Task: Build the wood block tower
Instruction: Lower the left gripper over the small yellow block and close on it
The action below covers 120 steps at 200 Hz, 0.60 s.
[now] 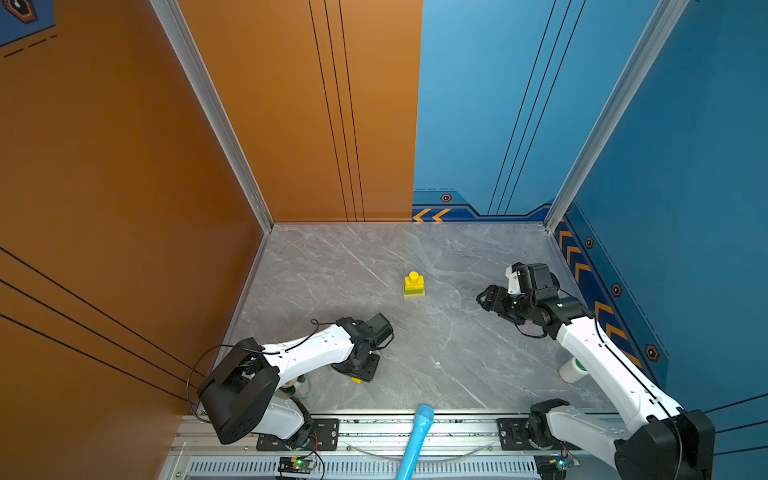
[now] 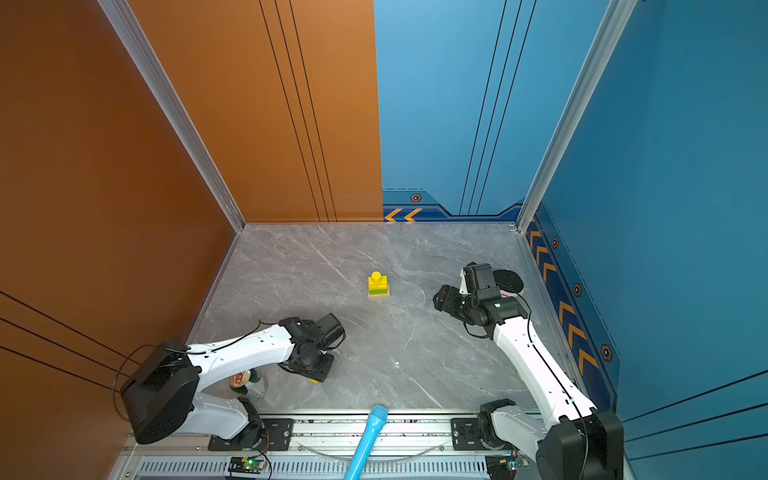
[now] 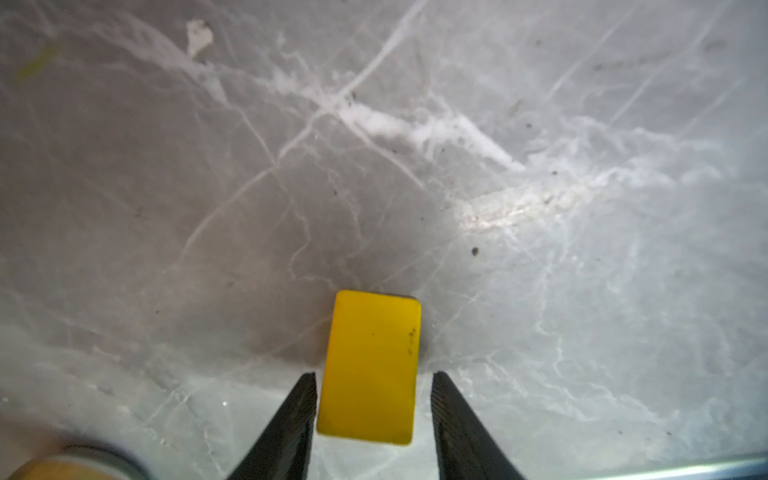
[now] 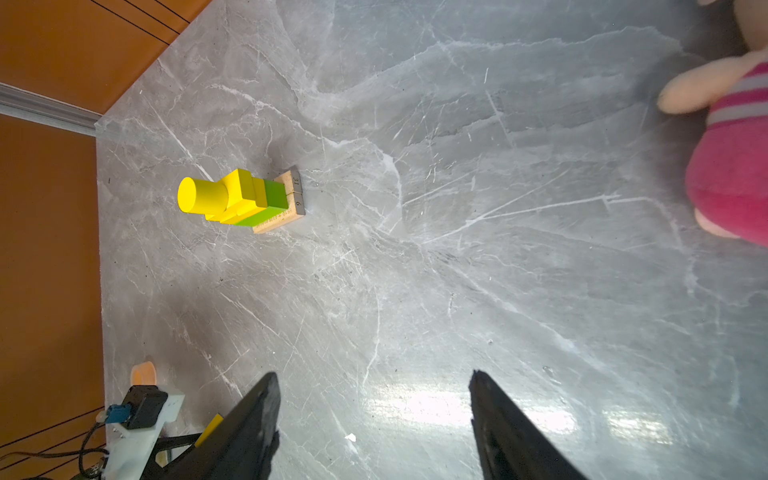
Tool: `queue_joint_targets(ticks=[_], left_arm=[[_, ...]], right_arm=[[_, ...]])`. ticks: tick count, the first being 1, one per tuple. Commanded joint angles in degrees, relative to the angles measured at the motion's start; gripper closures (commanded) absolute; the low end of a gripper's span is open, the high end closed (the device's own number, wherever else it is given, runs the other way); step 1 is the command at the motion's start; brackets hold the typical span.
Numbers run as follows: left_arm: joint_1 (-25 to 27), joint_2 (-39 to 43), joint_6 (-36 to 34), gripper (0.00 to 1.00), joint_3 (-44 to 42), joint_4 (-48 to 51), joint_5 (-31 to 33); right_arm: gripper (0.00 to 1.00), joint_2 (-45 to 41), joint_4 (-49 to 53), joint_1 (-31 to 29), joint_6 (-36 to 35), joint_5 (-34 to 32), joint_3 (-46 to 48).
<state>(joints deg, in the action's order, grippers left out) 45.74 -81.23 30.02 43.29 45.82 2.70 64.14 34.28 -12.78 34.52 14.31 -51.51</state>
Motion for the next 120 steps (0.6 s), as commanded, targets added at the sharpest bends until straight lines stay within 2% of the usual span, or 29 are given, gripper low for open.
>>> queue_joint_targets(ticks=[1,60,120], left_arm=[[-0.58,0.32,0.14,0.54,-0.50,0.75,-0.59],[-1.26,1.52,0.55,0.53,-0.57,1.01,-0.28],[-1.49,1.29,0.57,0.60,-0.56,0.98,-0.41]], right_arm=[[0.26,0.55,0.44,-0.41,-0.68,-1.00,-1.54],[0.26,0.80,0.35,-0.41,-0.69,-0.96,-1.47],[0.26,0.95,0.35,-0.57,-0.60,-1.00,-1.62]])
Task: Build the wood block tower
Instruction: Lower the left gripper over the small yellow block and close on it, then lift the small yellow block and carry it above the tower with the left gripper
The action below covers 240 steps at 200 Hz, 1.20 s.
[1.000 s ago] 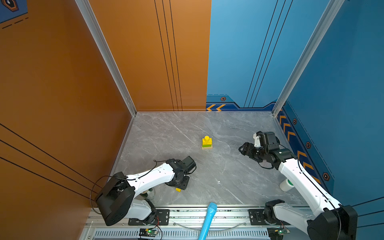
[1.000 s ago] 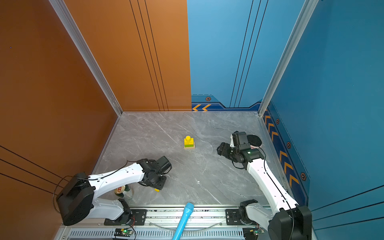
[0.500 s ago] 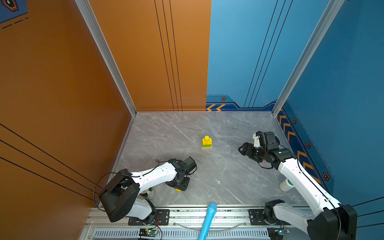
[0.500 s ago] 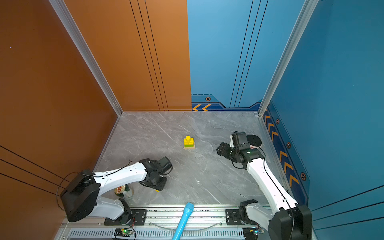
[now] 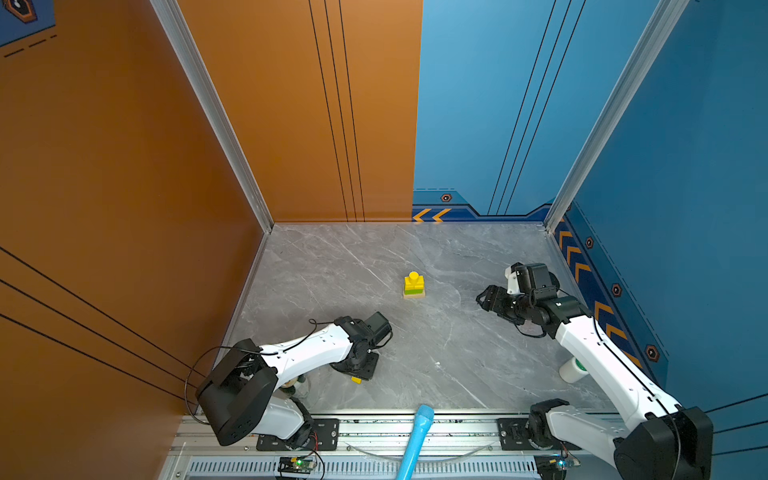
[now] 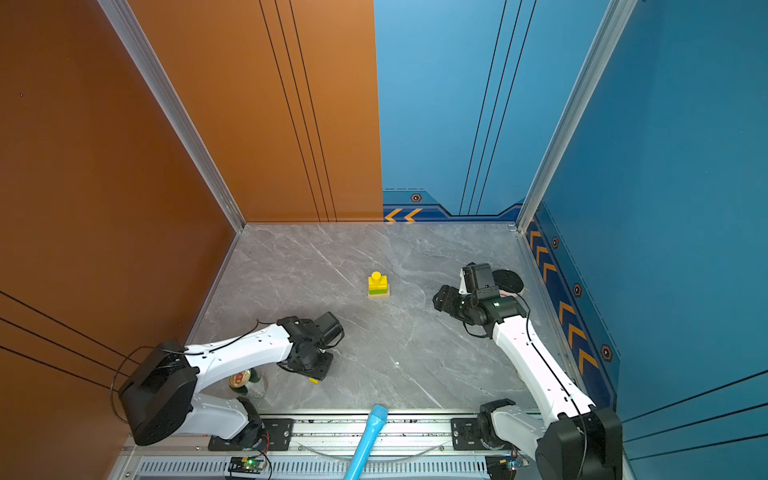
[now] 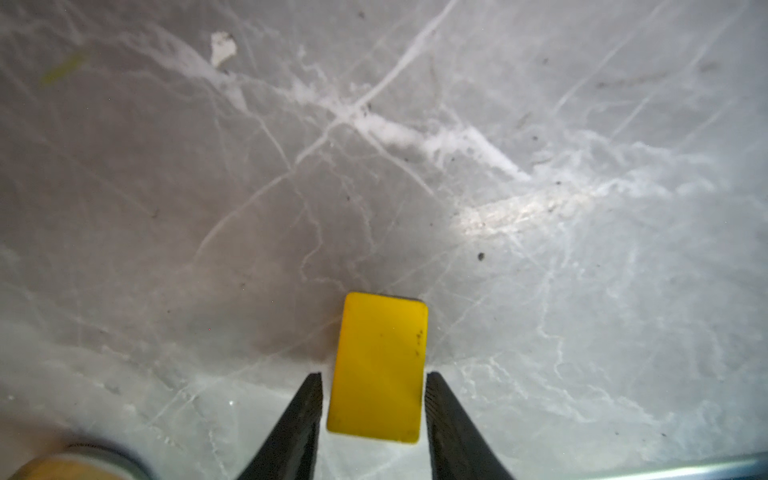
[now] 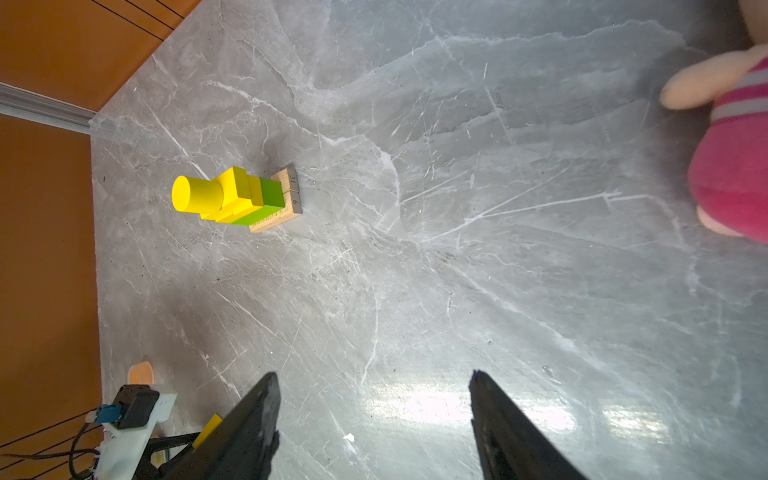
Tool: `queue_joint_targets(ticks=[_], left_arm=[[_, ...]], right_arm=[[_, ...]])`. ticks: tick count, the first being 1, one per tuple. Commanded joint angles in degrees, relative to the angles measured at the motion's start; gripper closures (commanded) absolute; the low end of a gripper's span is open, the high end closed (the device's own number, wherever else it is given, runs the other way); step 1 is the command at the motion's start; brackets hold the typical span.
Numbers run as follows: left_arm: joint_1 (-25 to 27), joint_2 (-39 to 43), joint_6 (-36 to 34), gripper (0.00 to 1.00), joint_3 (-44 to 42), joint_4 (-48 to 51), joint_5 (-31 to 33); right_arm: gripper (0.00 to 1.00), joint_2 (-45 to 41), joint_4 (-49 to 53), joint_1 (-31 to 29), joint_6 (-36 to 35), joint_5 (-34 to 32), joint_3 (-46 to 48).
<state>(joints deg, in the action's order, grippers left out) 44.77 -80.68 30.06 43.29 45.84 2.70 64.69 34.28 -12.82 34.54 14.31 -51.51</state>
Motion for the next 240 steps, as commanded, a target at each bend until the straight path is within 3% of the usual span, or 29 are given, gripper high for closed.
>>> queue_joint_targets(ticks=[1,73,119,172,240], left_arm=[[-0.55,0.73,0.52,0.60,-0.57,0.98,-0.41],[-0.98,1.22,0.37,0.74,-0.08,1.36,-0.51],[-1.72,4.82,-2.50,0.77,5.75,3.80,0.34],[-2.88,3.63,-12.44,0.77,23.17,7.81,0.82],[-3.61,-11.30,-29.61,0.77,47.10,14.36,1.68]], right_arm=[[0.27,0.42,0.39,-0.53,-0.58,-0.97,-1.64],[0.26,0.55,0.28,-0.58,-0.62,-1.10,-1.63],[0.26,0.79,0.17,-0.63,-0.62,-1.05,-1.76],[0.26,1.18,-0.05,-0.62,-0.71,-1.15,-2.10],[0.27,2.71,-0.12,-0.06,-1.23,-0.51,-3.12]])
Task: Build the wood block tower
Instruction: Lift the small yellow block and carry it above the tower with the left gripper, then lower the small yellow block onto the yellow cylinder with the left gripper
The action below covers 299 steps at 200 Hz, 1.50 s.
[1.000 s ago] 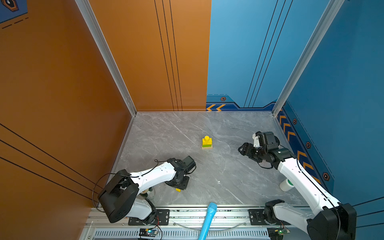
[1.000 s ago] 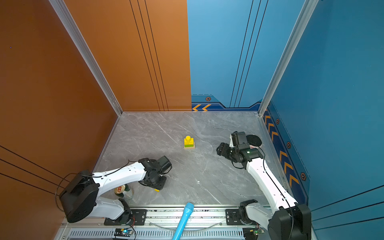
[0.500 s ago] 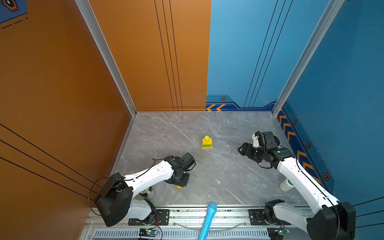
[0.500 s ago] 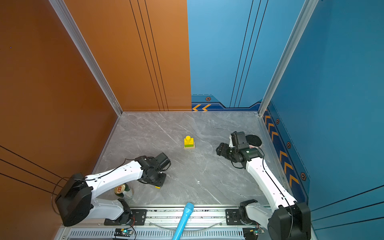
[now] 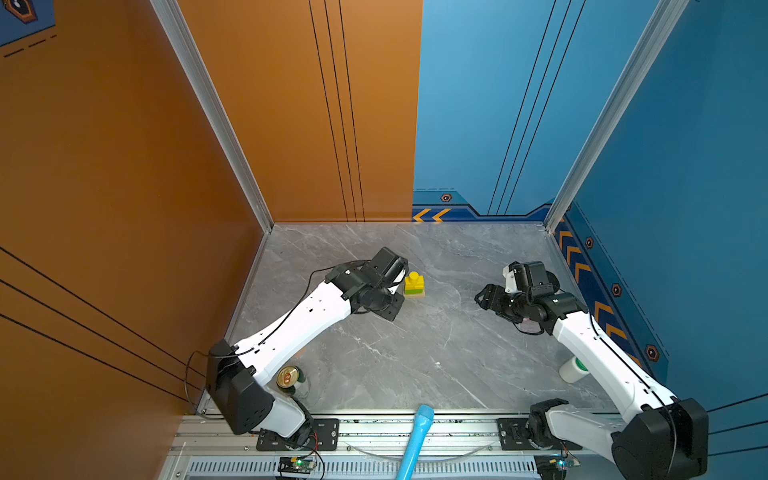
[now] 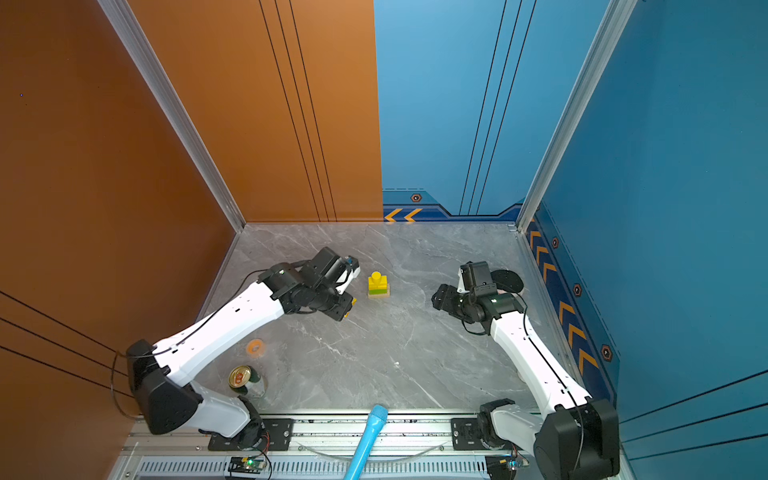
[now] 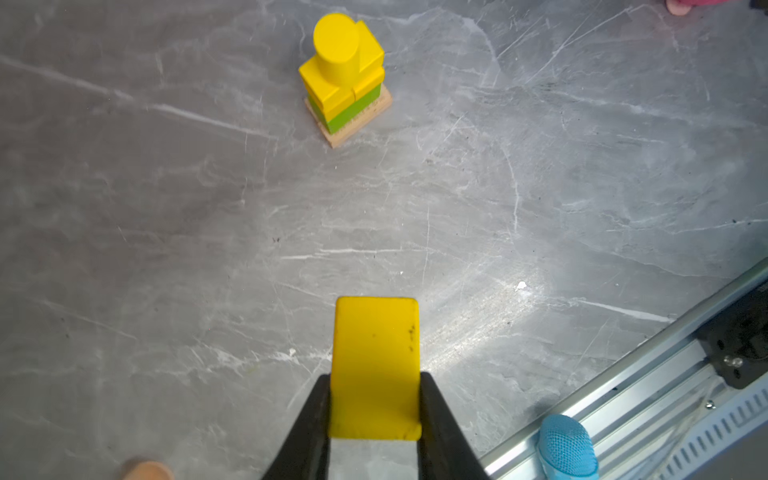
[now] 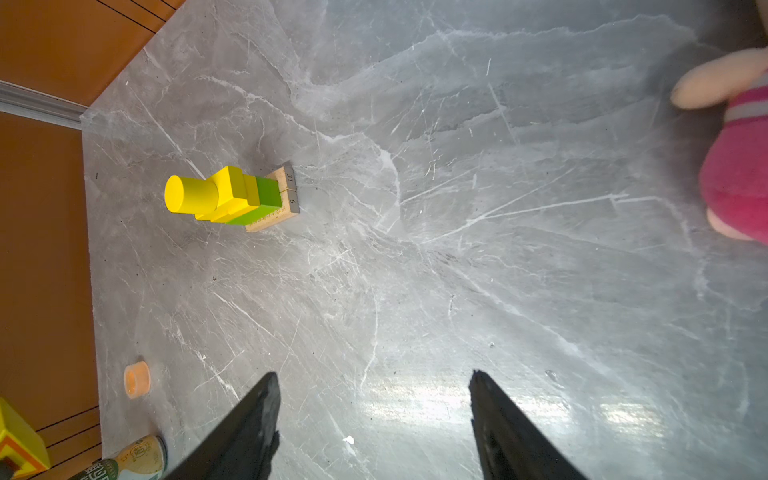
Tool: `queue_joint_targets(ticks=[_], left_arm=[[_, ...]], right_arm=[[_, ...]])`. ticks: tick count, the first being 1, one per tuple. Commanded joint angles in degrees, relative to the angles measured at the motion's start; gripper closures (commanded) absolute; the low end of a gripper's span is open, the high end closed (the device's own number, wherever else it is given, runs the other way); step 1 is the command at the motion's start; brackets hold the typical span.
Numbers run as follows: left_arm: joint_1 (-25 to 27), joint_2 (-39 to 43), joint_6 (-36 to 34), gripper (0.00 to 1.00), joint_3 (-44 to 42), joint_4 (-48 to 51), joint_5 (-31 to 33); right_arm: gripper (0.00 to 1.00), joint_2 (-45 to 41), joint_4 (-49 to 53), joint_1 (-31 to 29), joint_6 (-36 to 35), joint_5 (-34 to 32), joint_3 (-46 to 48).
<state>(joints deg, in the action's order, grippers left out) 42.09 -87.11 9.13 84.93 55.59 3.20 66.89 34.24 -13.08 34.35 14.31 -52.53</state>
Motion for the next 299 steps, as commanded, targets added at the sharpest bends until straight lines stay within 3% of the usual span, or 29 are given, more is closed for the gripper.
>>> queue_joint_targets(ticks=[1,77,120,217,299], left_arm=[[-0.98,-5.15,-8.85,0.76,5.79,4.70,1.19],[-1.41,-20.68,-30.47,0.75,24.55,7.17,3.00],[-2.96,-26.10,-40.13,0.73,30.96,7.66,-1.00],[-5.97,-35.02,-50.06,0.67,43.21,12.59,-9.76],[-6.14,-38.52,-52.93,0.67,44.30,13.20,-6.39]], right_arm=[[0.27,0.51,-0.06,0.22,-1.04,-0.51,-2.07],[0.26,2.00,1.60,4.21,-1.83,0.84,-4.11],[0.26,3.54,2.63,6.04,-2.36,1.28,-5.46],[0.27,6.26,3.90,7.28,-3.06,1.61,-7.61],[0.27,7.05,3.68,7.46,-3.23,2.04,-6.88]])
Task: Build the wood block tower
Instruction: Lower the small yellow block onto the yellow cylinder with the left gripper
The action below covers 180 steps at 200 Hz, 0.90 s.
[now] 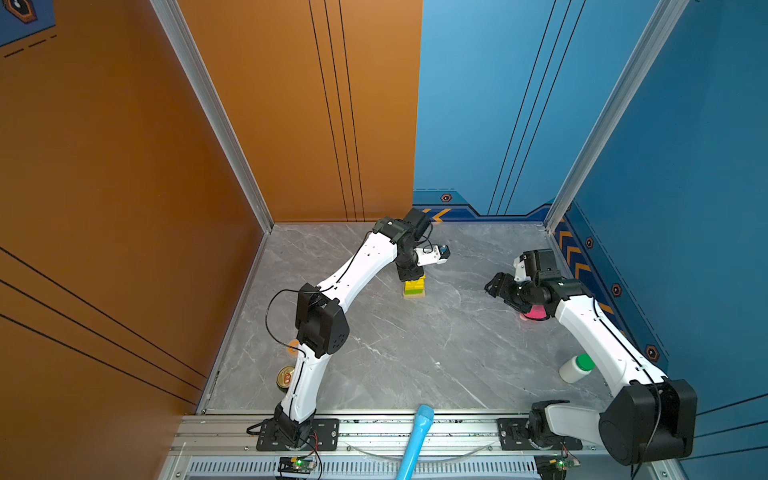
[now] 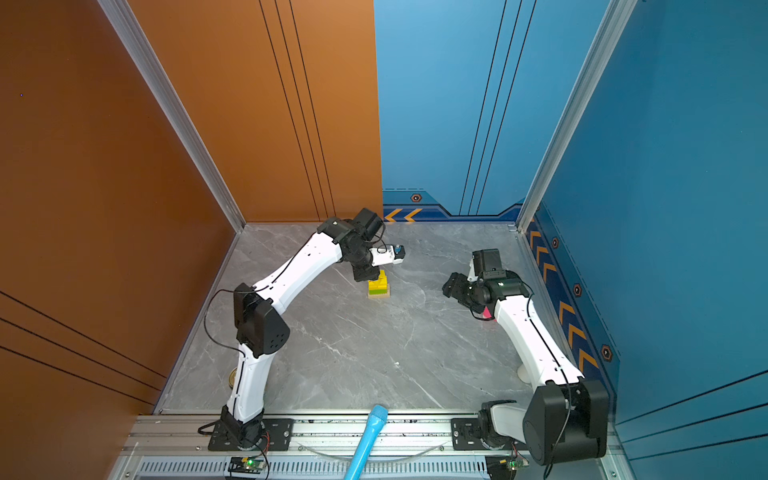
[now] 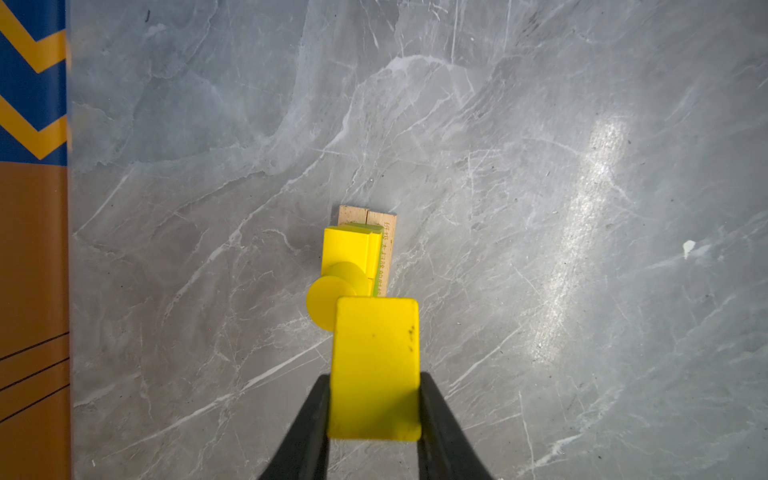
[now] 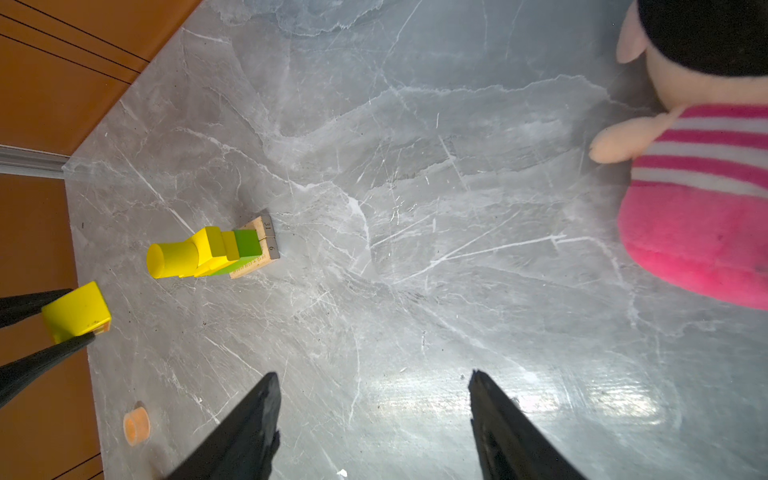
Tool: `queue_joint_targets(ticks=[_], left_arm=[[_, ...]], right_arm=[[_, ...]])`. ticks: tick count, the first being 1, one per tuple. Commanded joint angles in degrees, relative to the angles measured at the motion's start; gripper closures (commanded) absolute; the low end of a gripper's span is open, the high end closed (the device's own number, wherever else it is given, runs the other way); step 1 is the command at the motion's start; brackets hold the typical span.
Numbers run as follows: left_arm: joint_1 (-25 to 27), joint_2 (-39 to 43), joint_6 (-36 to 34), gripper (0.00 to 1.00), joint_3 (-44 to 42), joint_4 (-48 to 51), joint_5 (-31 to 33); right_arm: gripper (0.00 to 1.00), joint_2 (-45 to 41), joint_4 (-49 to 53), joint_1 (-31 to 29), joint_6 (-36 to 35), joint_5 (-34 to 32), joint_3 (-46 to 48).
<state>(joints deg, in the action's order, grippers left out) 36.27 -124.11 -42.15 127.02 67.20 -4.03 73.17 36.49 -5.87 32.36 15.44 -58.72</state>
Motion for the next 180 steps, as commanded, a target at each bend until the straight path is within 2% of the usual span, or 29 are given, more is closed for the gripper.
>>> queue_joint_targets(ticks=[1,180], left_arm=[[-0.32,-1.59,-1.68,0.67,2.28,1.56,0.90],[-1.20,-6.84,-3.69,0.67,6.65,1.37,5.00]], right_arm=[[0.27,0.76,1.41,0.24,-1.25,0.95,-0.65],[0.27,2.07,0.51,0.51,-1.14,1.86,0.25]])
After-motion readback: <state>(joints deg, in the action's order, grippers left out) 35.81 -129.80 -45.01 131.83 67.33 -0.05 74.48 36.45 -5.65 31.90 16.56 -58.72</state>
